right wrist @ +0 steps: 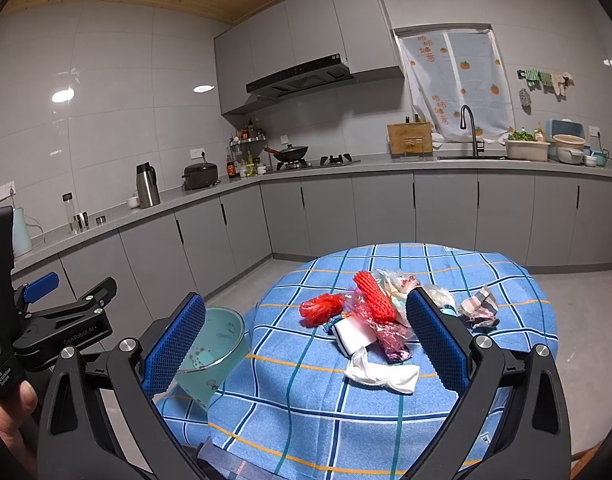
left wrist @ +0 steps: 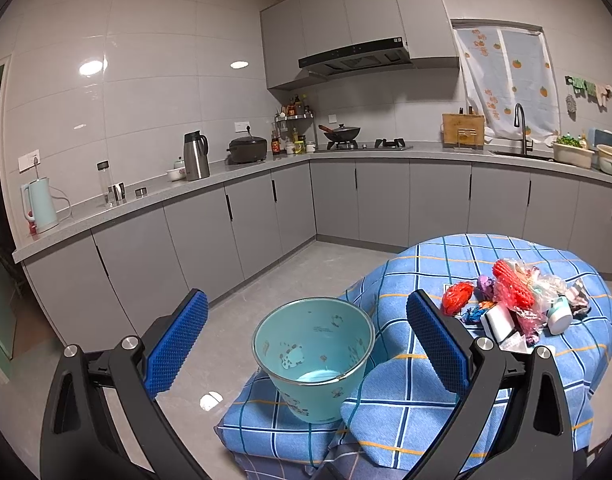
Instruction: Collect trash
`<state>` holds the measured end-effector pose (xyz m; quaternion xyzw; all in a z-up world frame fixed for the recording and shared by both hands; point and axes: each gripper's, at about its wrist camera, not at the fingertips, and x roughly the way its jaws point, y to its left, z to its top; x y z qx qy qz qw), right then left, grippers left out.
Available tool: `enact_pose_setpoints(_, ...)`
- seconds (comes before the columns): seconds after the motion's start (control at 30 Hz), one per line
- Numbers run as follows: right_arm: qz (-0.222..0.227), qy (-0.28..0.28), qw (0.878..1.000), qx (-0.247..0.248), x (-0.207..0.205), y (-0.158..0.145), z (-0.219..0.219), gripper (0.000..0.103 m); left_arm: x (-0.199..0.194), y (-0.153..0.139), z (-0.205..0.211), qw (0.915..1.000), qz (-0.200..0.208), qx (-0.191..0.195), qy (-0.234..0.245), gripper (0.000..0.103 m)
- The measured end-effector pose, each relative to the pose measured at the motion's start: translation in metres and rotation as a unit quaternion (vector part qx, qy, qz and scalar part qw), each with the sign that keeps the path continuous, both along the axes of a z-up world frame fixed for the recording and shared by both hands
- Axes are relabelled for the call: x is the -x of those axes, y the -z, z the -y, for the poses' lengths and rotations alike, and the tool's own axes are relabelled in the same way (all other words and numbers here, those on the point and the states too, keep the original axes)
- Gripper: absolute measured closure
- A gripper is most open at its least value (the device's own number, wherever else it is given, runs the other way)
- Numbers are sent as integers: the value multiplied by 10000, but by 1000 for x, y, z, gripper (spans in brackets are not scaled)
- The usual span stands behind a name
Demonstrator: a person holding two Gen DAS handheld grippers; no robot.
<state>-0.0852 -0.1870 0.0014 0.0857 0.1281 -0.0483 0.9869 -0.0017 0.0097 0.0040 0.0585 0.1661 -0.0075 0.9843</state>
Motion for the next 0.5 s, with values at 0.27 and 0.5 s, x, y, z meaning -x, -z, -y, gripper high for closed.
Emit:
enact_pose_setpoints(0.27, -6, 7, 10000, 12, 1, 0, -1, 4, -1, 0, -1, 10000, 17, 5, -16, 5)
enact_pose_setpoints(0.5, -20, 39, 10000, 26, 0, 1, 1, 4, -1, -1, -3, 10000, 30, 0, -27, 5)
